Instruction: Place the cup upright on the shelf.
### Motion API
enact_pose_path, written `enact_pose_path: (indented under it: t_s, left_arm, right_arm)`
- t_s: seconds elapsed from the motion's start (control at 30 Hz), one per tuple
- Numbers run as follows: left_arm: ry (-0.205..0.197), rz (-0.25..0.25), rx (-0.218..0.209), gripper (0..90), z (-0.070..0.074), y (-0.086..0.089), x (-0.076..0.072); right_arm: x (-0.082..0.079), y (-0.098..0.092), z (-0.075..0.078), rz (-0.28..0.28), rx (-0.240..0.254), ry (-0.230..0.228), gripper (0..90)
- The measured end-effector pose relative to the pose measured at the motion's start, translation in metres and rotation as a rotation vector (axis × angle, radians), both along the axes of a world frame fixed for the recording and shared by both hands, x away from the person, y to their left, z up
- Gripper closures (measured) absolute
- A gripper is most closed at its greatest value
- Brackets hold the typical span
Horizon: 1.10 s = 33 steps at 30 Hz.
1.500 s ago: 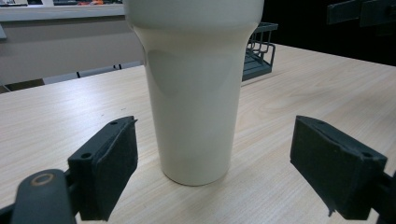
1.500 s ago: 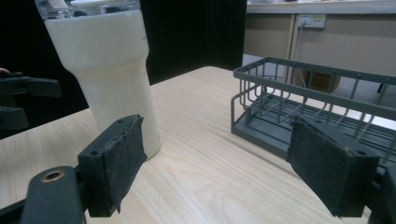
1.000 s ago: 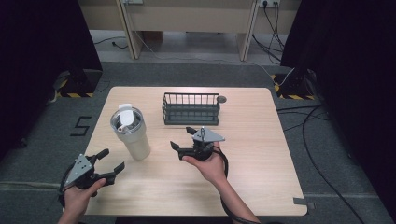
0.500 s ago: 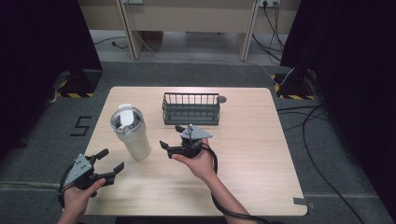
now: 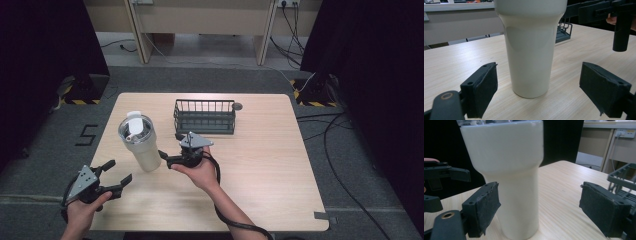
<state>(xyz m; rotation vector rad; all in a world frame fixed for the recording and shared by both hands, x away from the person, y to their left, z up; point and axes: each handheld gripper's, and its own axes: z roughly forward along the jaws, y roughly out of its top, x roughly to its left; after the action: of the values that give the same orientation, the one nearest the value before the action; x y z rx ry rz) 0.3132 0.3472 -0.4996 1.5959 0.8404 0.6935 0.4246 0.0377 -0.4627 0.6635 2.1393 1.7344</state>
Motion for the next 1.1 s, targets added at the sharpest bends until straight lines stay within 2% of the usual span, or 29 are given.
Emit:
enact_pose_path:
  t_s: [0.13, 0.4, 0.5, 0.83, 1.1]
  left_arm:
    - [0.001, 0.0, -0.003, 14.4, 0.0, 0.001, 0.0]
    - [0.001, -0.001, -0.004, 14.3, 0.0, 0.001, 0.0]
    - [0.001, -0.001, -0.005, 14.3, 0.0, 0.001, 0.0]
    - [0.005, -0.001, -0.008, 14.3, -0.001, 0.002, 0.0]
    - [0.011, 0.003, -0.002, 14.3, 0.0, 0.003, -0.001]
  right_arm:
    - [0.002, 0.012, -0.002, 0.015, -0.001, -0.011, 16.0]
    - [0.001, 0.026, -0.009, 0.035, -0.01, 0.002, 15.8]
    - [0.001, 0.033, -0.012, 0.052, -0.018, -0.006, 15.7]
    - [0.003, 0.048, -0.016, 0.062, -0.033, -0.013, 15.5]
    - [0.006, 0.061, -0.017, 0.082, -0.067, -0.017, 14.9]
